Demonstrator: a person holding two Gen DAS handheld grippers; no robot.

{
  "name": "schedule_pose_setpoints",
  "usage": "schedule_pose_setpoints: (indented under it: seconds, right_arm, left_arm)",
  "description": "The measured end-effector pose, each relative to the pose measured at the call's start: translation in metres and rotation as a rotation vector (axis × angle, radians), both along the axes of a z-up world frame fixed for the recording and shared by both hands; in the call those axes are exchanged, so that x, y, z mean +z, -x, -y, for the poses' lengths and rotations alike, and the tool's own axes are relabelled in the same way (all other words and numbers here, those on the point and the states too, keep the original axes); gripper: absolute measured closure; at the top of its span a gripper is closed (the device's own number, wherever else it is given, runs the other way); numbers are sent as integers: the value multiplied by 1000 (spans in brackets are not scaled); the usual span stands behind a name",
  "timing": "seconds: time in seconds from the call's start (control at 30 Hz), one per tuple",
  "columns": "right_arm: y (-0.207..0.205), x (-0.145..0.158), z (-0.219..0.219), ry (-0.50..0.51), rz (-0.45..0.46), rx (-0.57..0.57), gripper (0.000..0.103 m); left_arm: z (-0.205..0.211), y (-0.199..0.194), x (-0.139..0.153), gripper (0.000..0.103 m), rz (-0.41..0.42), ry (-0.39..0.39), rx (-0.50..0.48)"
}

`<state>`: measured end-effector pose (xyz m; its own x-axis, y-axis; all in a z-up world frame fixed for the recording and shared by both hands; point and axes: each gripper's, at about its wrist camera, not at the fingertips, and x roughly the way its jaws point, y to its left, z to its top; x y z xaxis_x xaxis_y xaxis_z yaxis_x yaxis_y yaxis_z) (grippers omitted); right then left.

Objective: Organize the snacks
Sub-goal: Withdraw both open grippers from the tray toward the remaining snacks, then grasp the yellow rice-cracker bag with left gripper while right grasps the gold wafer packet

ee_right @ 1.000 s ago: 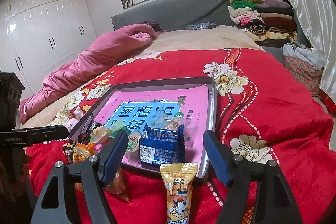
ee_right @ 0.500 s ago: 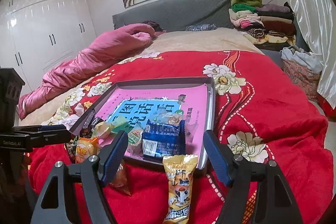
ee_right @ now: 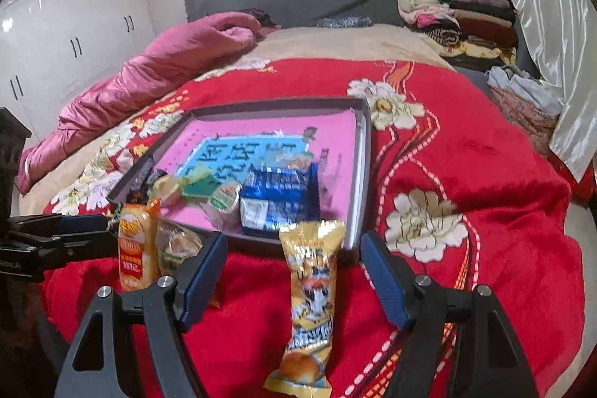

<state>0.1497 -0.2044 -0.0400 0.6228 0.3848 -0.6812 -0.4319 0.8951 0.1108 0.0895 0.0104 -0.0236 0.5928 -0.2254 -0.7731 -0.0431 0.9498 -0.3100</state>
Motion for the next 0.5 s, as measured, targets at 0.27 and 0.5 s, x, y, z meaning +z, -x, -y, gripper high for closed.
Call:
schedule_pose_setpoints:
  seconds: [0.27,0.5]
  right_arm:
    - [7,-14,5,3,-83,-18,29]
    - [9,-26,2,44,-140,-15,47]
  left_arm:
    - [8,1,-10,25,-28,19,-23]
    - [18,2,-15,25,-45,22,-39]
